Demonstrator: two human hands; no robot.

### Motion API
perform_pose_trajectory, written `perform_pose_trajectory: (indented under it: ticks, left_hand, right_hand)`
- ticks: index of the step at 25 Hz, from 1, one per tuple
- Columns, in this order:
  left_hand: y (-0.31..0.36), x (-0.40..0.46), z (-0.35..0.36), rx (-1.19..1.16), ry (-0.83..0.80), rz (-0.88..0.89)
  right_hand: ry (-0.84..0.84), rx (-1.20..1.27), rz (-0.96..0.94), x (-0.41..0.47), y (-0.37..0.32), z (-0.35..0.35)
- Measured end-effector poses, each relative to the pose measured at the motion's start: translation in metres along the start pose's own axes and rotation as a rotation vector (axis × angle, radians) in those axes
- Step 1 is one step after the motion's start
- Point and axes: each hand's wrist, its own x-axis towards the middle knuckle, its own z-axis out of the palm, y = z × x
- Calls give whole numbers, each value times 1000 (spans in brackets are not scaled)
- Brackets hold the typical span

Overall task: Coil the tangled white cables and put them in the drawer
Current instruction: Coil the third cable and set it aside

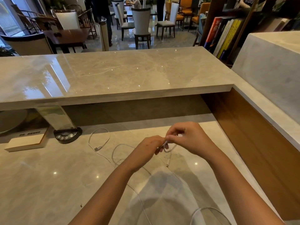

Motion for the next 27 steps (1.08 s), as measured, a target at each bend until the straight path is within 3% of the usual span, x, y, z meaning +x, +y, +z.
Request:
perform_pose_trajectory:
  ticks: [4, 7, 9, 12, 16, 21, 24, 27]
  left_hand:
    - [3, -1, -2, 91, -34, 63]
    - [2, -3, -7, -182, 32, -26]
    - [-1, -3, -13, -303, 53, -67]
    - [-4, -2, -22, -339, 27, -100]
    - [-3, 0, -24, -206, -33, -158]
    - [-1, 0, -26, 73, -20, -105]
    - [-5, 0, -25, 218, 133, -27]
    - [-12, -2, -25, 186, 210, 17]
  right_hand:
    - [85, 59, -14, 6, 2, 4]
    - [293, 126, -79, 7, 9, 9]
    - [332, 141, -138, 3, 18, 11]
    - [214, -173, -263, -2, 29, 23]
    - [374, -465, -395, 1, 31, 39]
    - [417, -619, -441, 2, 44, 41]
    - [361, -492, -328, 5, 44, 40]
    - [103, 70, 44, 5, 35, 30]
